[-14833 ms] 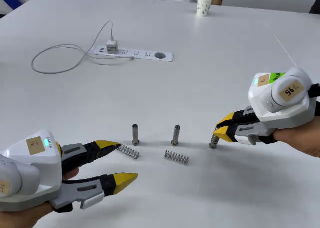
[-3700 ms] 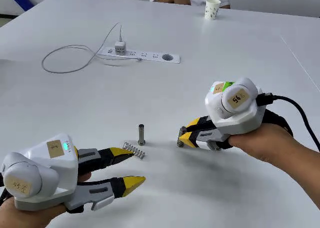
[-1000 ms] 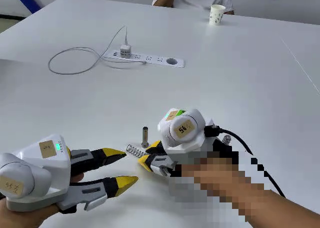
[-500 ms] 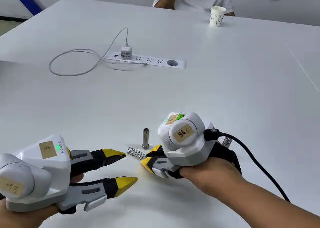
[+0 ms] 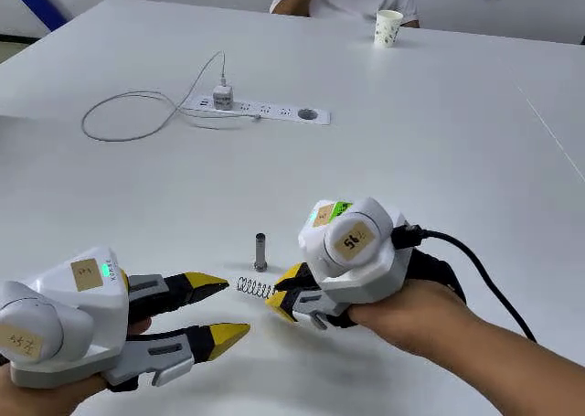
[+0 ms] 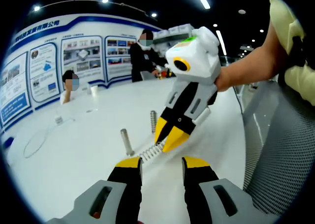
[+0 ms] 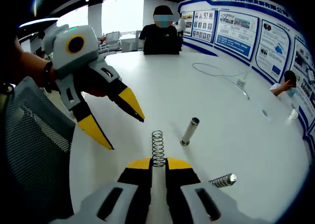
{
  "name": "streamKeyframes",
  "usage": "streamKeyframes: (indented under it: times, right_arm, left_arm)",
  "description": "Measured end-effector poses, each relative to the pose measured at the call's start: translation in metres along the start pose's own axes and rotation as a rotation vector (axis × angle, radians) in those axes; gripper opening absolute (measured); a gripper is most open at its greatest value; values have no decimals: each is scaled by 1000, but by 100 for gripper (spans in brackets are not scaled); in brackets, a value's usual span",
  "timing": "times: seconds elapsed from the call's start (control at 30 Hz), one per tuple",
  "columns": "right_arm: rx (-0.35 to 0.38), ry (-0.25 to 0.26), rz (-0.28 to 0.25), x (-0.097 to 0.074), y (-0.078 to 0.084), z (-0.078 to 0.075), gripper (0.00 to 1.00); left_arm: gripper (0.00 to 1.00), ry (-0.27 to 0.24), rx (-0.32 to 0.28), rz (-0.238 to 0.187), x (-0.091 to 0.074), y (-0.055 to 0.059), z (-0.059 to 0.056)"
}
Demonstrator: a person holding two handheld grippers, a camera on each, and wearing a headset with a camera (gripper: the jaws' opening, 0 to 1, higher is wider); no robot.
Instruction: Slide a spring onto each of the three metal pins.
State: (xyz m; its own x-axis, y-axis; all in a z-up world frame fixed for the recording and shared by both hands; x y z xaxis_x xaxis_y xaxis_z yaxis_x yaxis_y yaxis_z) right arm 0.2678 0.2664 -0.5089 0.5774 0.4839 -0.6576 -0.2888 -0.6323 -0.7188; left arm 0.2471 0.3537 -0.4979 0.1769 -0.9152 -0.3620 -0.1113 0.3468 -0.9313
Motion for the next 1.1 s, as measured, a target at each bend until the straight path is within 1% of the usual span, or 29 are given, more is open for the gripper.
streamKeyframes:
  times: [0.2, 0.27, 0.47, 0.53, 0.67, 0.73, 0.9, 1.1]
  right_arm:
    - [-55, -38, 10, -20, 0, 3, 11]
    - [-61, -49, 11, -24, 0, 5, 11]
    - [-111, -97, 28, -38, 2, 13, 11]
    - [-124, -104, 28, -42, 2, 14, 11]
    - [-139, -119, 36, -45, 3, 14, 11]
    - [-148, -140, 45, -47, 5, 16, 11]
    - [-162, -167, 50, -51, 6, 19, 11]
    - [-175, -193, 58, -54, 7, 21, 11]
  left_arm:
    - [33, 17, 11, 7, 4, -1, -2]
    - [34, 23, 12, 10, 6, -1, -3]
    - [34, 43, 22, 14, 9, -3, -6]
    - [34, 53, 23, 17, 11, -3, -8]
    - [34, 84, 35, 23, 16, -4, -14]
    - [34, 102, 41, 20, 19, -5, -17]
    - [33, 130, 54, 17, 23, -7, -22]
    - [28, 169, 85, 38, 25, -6, -29]
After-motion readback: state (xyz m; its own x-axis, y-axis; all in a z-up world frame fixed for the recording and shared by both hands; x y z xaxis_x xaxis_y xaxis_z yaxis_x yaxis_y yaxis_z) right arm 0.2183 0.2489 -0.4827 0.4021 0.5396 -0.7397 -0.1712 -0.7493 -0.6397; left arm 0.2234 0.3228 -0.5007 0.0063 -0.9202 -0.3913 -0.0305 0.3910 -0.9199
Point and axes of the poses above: the centre of the closed fingertips' face, and the gripper's own axes: x roughly forward along the fingers, z roughly to its left, y roughly out of its underside, the point moved 4 cm from there along -x, roughly backward along the fingers, and after that the axes turned 13 degrees about y, right-handed, at the moved point
